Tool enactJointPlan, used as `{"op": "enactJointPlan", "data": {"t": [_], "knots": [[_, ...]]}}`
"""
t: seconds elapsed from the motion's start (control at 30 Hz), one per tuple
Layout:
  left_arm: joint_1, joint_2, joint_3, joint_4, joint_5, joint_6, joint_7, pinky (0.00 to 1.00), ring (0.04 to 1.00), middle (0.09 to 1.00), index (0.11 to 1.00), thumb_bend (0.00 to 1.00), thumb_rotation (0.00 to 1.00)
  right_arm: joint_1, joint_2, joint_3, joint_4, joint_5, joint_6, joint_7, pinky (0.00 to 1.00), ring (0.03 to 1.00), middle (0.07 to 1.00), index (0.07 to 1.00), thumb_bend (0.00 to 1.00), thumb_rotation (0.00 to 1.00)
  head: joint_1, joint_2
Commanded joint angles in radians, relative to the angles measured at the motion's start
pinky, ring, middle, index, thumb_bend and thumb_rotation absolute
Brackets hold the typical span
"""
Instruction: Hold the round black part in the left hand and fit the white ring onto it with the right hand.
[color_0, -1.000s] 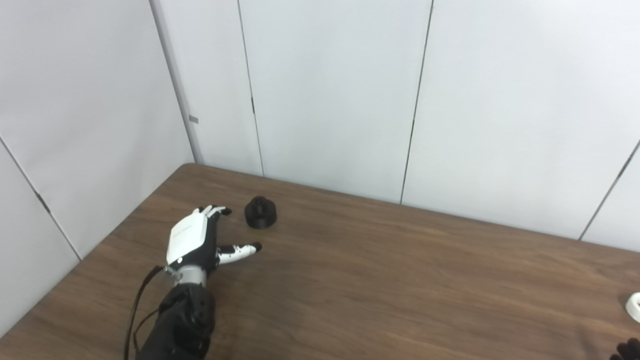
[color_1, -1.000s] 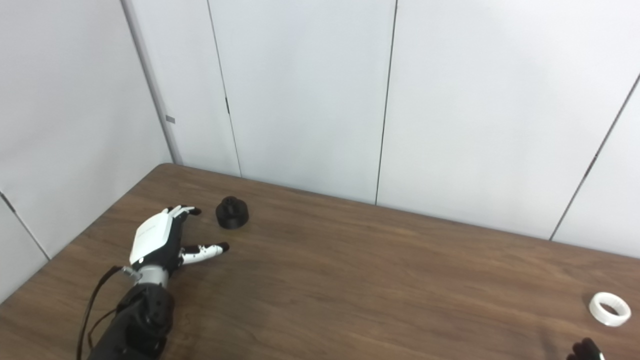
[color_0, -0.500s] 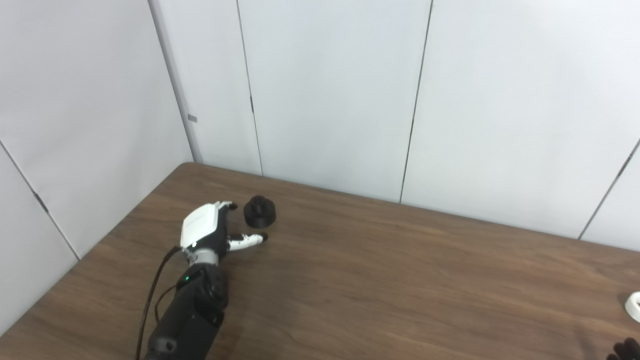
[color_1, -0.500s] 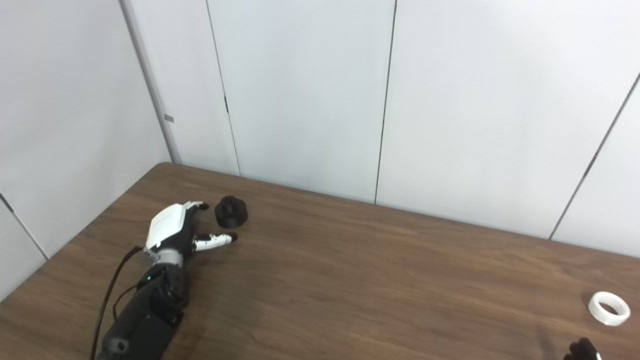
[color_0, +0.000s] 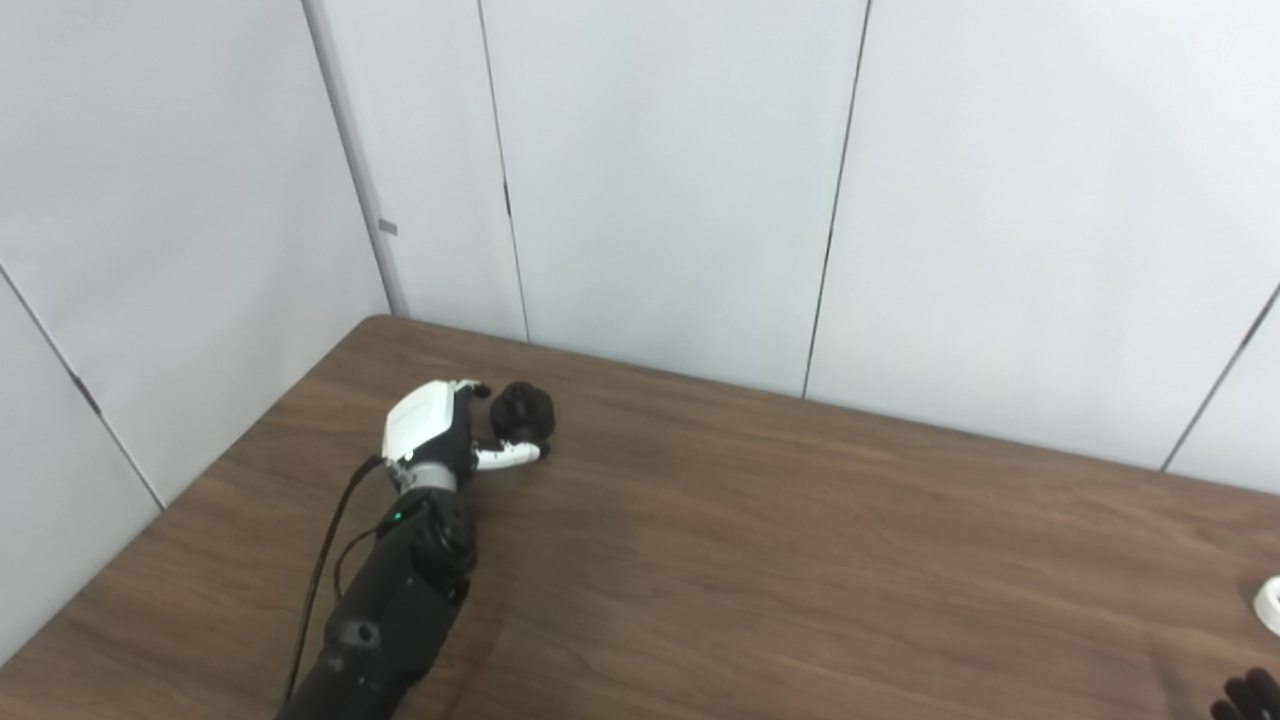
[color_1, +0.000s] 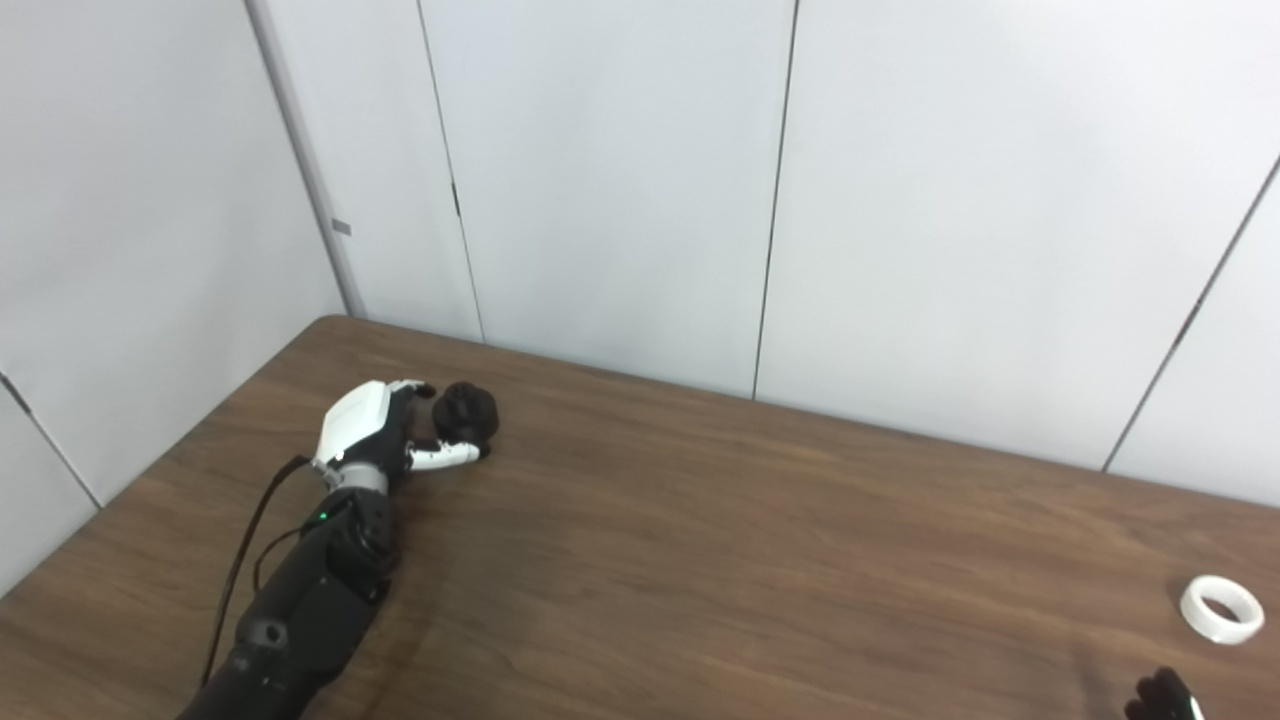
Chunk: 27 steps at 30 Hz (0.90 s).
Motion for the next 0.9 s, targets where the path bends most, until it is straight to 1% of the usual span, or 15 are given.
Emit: {"op": "enactJointPlan", "data": {"t": [0.0, 0.1, 0.3, 0.43, 0.7, 0.87], "knots": [[-0.051, 0.033, 0.005, -0.001, -0.004, -0.014, 0.038, 1.0, 0.978, 0.923, 0.807, 0.88, 0.34, 0.033, -0.004, -0.001, 0.011, 0.01, -0.012, 0.012, 1.0, 1.0, 1.0, 1.0, 0.61, 1.0, 0.0, 0.0], [-0.056, 0.034, 0.007, 0.014, -0.021, -0.025, 0.046, 1.0, 0.975, 0.918, 0.797, 0.87, 0.32, 0.036, -0.006, -0.003, 0.007, 0.01, -0.006, 0.01, 1.0, 1.0, 1.0, 1.0, 0.61, 1.0, -0.001, 0.004], [-0.056, 0.036, -0.001, 0.024, -0.04, -0.036, 0.054, 1.0, 0.971, 0.907, 0.774, 0.87, 0.3, 0.043, -0.011, 0.0, 0.003, 0.007, -0.016, 0.013, 1.0, 1.0, 1.0, 1.0, 0.62, 1.0, -0.008, 0.012], [-0.055, 0.032, 0.0, 0.032, -0.055, -0.047, 0.065, 1.0, 0.97, 0.904, 0.772, 0.88, 0.27, 0.046, -0.01, 0.0, -0.003, 0.003, -0.013, 0.009, 1.0, 1.0, 1.0, 1.0, 0.62, 1.0, -0.01, 0.015], [-0.053, 0.034, -0.011, 0.045, -0.064, -0.043, 0.081, 1.0, 0.962, 0.893, 0.758, 0.86, 0.26, 0.052, -0.008, -0.001, -0.017, 0.01, 0.013, 0.003, 1.0, 1.0, 1.0, 1.0, 0.63, 1.0, -0.014, 0.017], [-0.061, 0.036, -0.012, 0.054, -0.077, -0.049, 0.08, 1.0, 0.964, 0.892, 0.76, 0.86, 0.27, 0.053, -0.006, -0.001, -0.014, 0.006, 0.004, 0.0, 1.0, 1.0, 1.0, 1.0, 0.63, 1.0, -0.016, 0.016]]}}
